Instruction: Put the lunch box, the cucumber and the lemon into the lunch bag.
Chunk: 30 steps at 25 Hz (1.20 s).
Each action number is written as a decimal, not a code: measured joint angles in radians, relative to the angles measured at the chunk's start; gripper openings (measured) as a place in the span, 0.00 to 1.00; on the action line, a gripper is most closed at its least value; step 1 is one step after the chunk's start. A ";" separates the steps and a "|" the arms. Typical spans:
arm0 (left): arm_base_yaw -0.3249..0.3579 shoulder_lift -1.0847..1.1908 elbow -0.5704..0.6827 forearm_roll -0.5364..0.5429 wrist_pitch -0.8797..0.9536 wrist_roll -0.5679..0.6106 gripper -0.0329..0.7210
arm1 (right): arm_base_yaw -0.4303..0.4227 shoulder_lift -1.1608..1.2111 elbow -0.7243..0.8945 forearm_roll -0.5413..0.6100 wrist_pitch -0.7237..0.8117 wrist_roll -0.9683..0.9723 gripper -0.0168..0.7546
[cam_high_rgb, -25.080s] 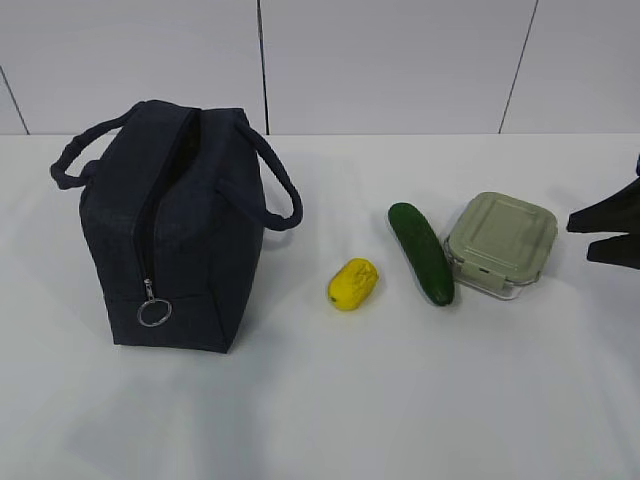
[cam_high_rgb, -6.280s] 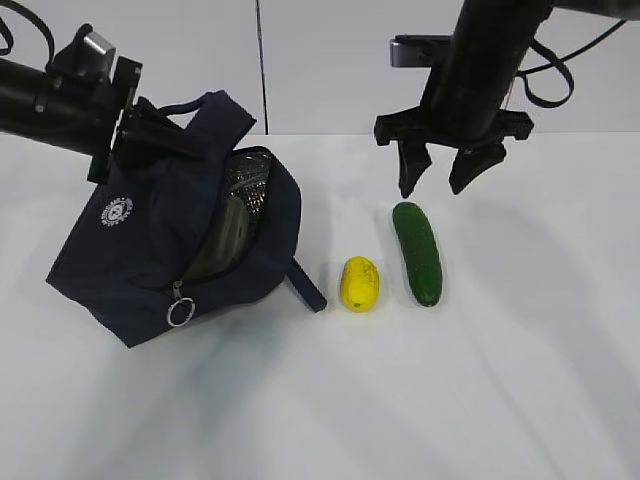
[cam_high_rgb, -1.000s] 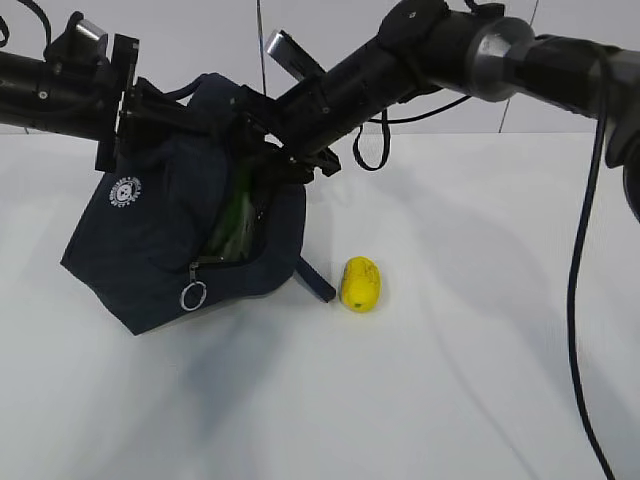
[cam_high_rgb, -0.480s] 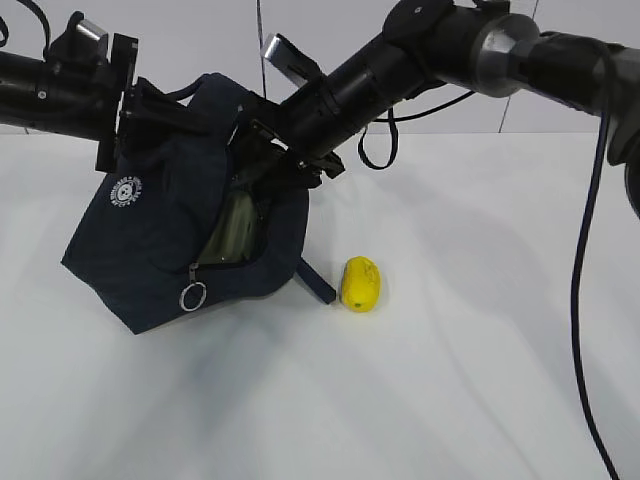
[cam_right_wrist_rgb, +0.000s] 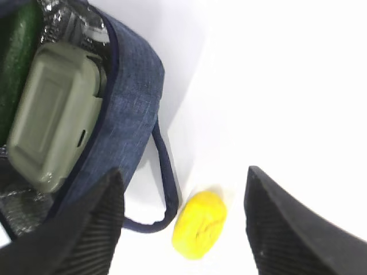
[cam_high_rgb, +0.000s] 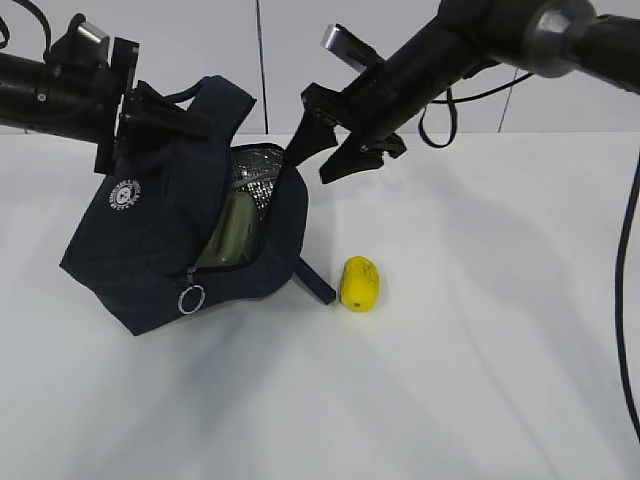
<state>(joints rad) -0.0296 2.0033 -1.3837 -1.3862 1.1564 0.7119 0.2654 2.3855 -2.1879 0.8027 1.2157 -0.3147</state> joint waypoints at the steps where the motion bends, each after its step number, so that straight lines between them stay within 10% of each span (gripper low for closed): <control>1: 0.000 0.000 0.000 0.002 0.000 0.000 0.03 | -0.002 -0.014 0.000 -0.052 0.002 0.017 0.66; 7: 0.000 0.000 0.000 0.014 0.000 0.000 0.03 | -0.002 -0.138 0.000 -0.393 0.011 0.177 0.66; 30: 0.000 0.000 0.000 0.020 0.002 0.000 0.03 | 0.079 -0.369 0.377 -0.570 0.013 0.414 0.66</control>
<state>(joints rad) -0.0296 2.0033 -1.3837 -1.3663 1.1585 0.7119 0.3441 2.0169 -1.8109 0.2322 1.2283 0.0989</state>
